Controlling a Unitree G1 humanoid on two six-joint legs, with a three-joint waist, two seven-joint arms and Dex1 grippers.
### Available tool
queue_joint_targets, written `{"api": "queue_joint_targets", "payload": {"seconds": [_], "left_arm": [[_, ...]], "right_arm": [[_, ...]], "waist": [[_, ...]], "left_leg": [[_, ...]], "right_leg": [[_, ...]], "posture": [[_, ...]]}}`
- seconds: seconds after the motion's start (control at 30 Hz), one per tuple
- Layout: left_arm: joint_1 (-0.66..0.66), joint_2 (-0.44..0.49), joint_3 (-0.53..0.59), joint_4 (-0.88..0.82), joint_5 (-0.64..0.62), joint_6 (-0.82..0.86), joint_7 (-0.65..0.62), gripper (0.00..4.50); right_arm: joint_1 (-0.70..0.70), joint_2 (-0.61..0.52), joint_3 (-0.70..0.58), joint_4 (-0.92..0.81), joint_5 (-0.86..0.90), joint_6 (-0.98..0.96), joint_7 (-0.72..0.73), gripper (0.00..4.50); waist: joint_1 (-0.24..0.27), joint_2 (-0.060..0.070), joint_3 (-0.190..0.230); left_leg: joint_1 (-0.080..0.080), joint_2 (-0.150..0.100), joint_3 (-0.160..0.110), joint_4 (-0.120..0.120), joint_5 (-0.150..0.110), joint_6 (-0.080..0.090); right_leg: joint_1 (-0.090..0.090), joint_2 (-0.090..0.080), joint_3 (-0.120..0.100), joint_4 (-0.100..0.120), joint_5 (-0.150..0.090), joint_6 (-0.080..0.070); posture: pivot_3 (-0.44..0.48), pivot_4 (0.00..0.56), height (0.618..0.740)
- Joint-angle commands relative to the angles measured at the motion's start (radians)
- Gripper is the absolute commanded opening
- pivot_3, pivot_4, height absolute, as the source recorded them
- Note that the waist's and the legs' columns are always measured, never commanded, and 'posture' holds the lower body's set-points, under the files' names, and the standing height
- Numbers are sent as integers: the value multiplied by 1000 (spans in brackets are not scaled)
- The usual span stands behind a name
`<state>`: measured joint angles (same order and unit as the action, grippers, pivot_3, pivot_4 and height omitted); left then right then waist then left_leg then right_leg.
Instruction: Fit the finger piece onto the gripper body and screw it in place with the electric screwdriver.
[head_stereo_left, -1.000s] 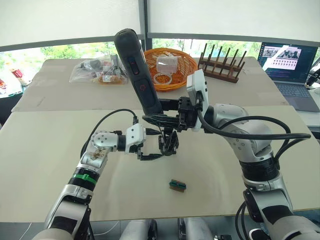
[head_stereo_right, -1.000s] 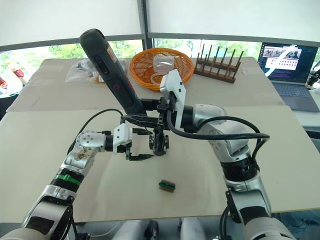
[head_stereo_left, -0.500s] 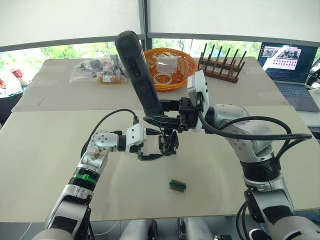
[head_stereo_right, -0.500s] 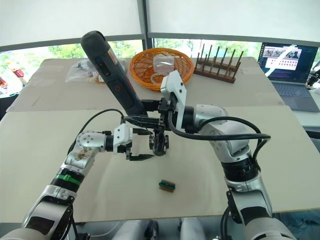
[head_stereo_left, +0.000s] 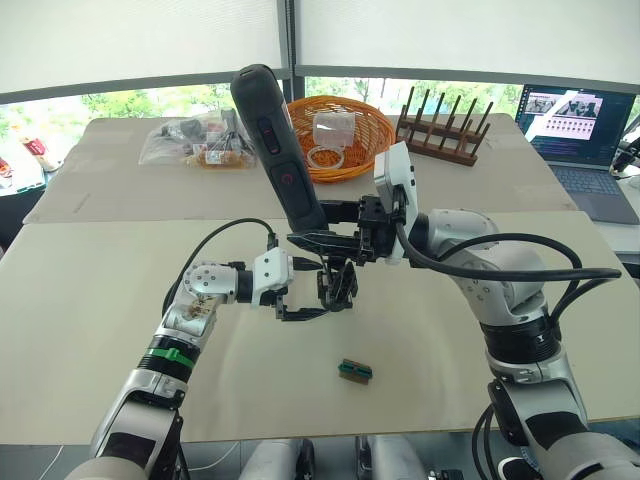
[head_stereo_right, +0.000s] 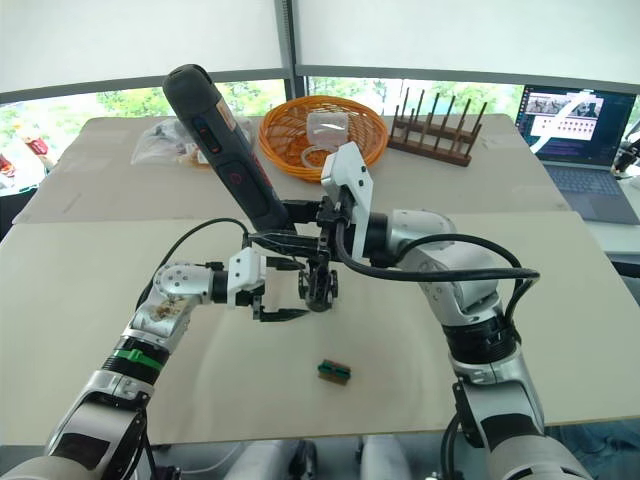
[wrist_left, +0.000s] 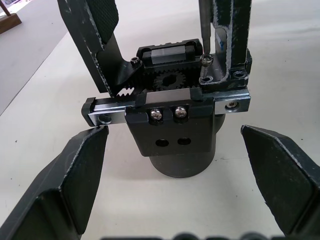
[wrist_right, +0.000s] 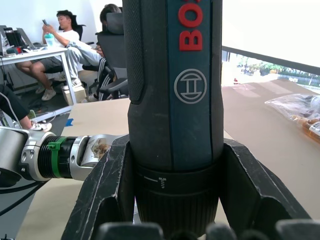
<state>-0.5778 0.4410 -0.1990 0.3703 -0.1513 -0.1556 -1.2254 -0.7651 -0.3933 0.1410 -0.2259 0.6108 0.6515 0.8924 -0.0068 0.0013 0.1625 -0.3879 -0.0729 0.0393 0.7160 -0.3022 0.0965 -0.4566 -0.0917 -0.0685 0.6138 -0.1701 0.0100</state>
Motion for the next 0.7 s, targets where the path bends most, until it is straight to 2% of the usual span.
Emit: {"api": "queue_joint_targets", "payload": {"seconds": [0.03,0.7], "left_arm": [[-17,0,4,-14,-1,-22,5,4500],[-20,-8,7,16,9,-45,7,4500]], "right_arm": [[-2,5,-37,-32,6,-51,8,1909],[-3,11,-44,-29,15,-40,-2,1909]], "waist": [[0,0,0],[0,0,0]], "left_leg": [[0,0,0,0,0,0],[0,0,0,0,0,0]], "right_leg": [[0,0,0,0,0,0],[0,0,0,0,0,0]], "posture": [[0,150,740],[0,150,740]]}}
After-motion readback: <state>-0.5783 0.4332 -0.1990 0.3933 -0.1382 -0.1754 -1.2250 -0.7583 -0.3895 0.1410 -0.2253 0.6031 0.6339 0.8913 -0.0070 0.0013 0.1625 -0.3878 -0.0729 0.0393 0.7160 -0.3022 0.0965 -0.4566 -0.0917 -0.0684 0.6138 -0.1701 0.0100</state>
